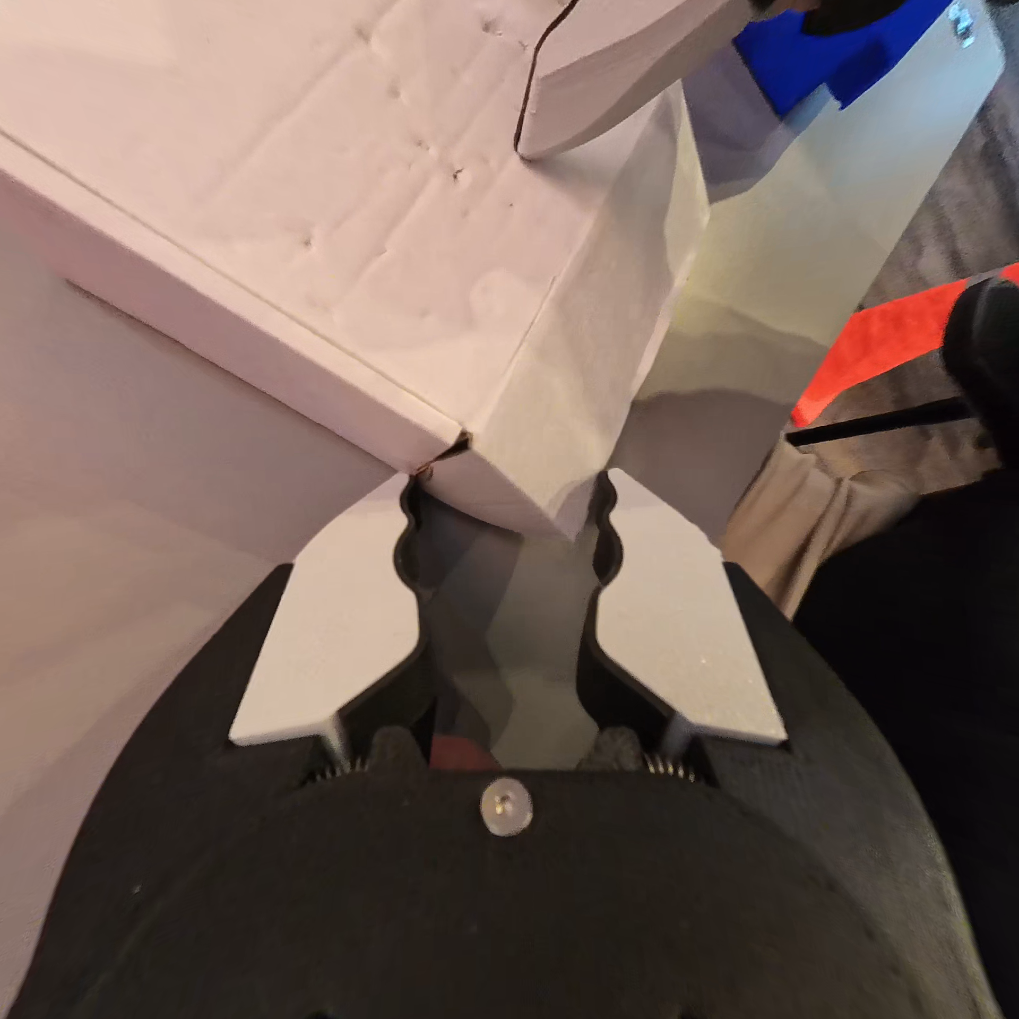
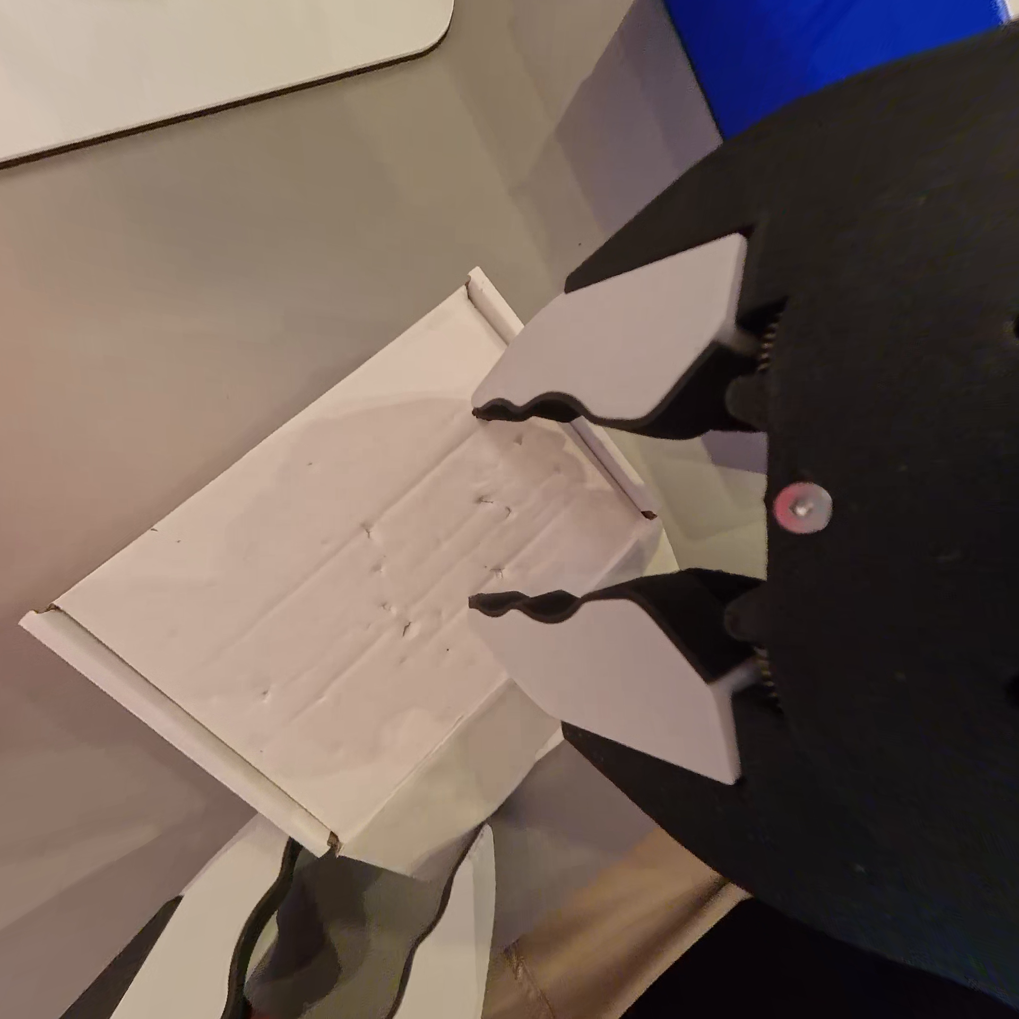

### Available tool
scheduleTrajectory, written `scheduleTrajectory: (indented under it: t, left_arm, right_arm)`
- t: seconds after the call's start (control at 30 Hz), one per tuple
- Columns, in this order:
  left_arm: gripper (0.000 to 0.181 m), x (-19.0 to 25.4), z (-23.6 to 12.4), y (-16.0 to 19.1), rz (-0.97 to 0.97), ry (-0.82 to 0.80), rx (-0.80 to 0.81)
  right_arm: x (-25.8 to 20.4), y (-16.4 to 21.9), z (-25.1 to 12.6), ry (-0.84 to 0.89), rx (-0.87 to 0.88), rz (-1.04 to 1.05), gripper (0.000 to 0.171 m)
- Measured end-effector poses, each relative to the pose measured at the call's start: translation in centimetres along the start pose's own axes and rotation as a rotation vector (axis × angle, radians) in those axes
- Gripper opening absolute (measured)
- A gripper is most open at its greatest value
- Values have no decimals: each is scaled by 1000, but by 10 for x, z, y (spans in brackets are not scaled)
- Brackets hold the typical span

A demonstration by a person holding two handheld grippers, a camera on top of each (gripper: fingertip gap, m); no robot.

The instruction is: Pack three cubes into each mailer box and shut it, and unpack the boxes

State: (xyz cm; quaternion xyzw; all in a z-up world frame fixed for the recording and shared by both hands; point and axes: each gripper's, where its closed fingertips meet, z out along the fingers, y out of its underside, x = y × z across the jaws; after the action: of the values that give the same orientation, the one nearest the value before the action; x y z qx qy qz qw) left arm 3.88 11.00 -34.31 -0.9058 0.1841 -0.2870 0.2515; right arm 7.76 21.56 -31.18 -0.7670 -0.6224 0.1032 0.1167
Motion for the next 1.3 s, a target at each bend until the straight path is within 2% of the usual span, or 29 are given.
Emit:
scheduleTrajectory:
  t: [0.07,0.17,0.27,0.53,0.63,0.83,0.9,0.97,1.3]
  left_arm:
    - [60,9,2,1,-36,59,11]
    - [61,5,4,0,-3,4,16]
    - [62,7,3,-1,-24,37,33]
    - [64,6,6,3,52,-53,-17]
    - [58,10,9,9,138,-91,-72]
    - [62,-1,-1,11,123,-150,-33]
    - [61,-6,-6,8,158,-212,-8]
    - [51,0,-3,7,147,-178,3]
    - [43,-1,2,7,180,-181,-8]
  right_arm:
    - [0,0,0,1,-2,-1,60]
    - [0,0,0,0,7,4,60]
    - [0,0,0,-1,17,6,60]
    - [0,0,0,-1,14,5,60]
    - [0,0,0,-3,14,6,60]
    - [0,0,0,-5,20,5,60]
    - [0,0,0,-4,17,4,60]
    - [0,0,0,-4,17,4,60]
    - [1,0,0,-2,13,5,60]
